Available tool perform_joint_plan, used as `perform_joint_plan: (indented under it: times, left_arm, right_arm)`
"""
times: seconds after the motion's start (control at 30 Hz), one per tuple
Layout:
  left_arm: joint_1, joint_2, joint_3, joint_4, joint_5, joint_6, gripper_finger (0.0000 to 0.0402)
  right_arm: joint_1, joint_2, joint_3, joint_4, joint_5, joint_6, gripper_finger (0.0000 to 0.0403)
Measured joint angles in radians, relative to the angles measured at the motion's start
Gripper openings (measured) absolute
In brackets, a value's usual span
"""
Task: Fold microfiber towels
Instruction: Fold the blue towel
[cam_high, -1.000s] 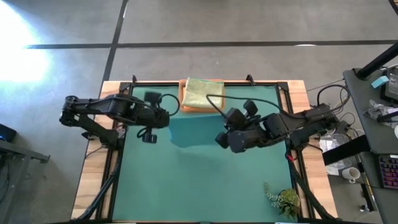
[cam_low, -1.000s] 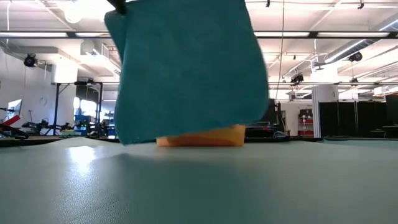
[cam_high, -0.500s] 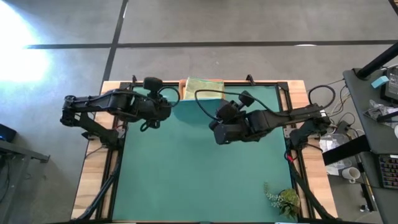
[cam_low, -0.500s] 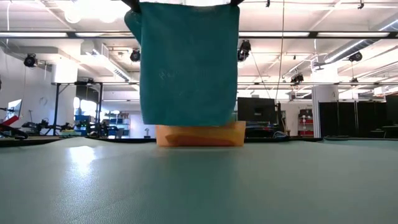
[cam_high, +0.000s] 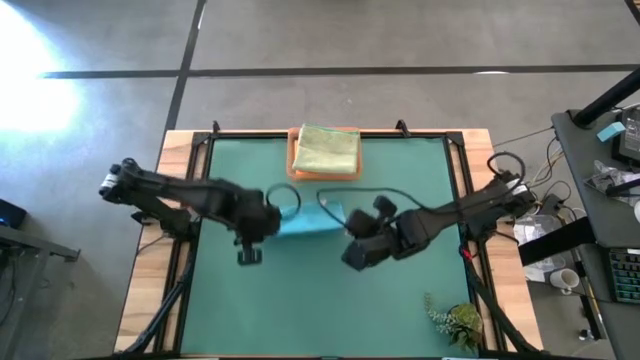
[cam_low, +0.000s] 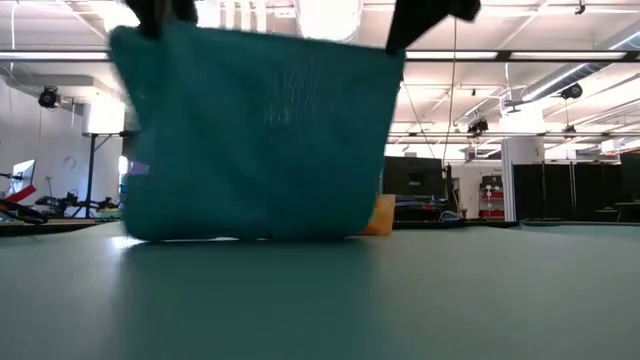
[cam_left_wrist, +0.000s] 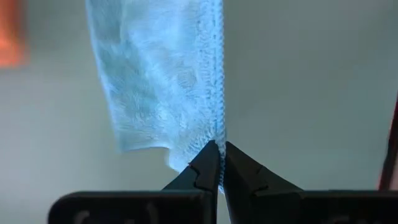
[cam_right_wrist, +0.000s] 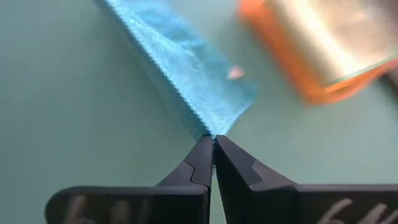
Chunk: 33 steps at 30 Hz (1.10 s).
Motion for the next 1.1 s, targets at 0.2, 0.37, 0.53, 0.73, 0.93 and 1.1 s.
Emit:
perform_joint_plan:
  times: [0.2,0.37,0.53,0.73,0.93,1.1]
  left_arm:
    - [-0.08,0.078,-0.135,0.122,0.123,-0.139,0.0]
    - [-0.105,0.156,-0.171,0.14,0.123,-0.235,0.0]
    - [-0.107,0.22,-0.174,0.157,0.124,-0.275,0.0]
    - [-0.1,0.259,-0.177,0.157,0.124,-0.317,0.0]
    - [-0.07,0.281,-0.183,0.148,0.075,-0.306,0.0]
    - [-0.025,0.288,-0.184,0.141,-0.044,-0.264,0.0]
  right_arm:
    - [0.044,0.0,-0.142,0.192,-0.115,0.007,0.0008]
    - [0.05,0.0,-0.24,0.29,-0.119,0.019,0.0008]
    - [0.051,0.0,-0.361,0.444,-0.121,0.025,0.0008]
    - [0.029,0.0,-0.498,0.657,-0.119,0.05,0.0008]
    - [-0.023,0.0,-0.562,0.736,-0.113,0.05,0.0008]
    - [-0.07,0.0,-0.567,0.737,-0.114,0.019,0.0008]
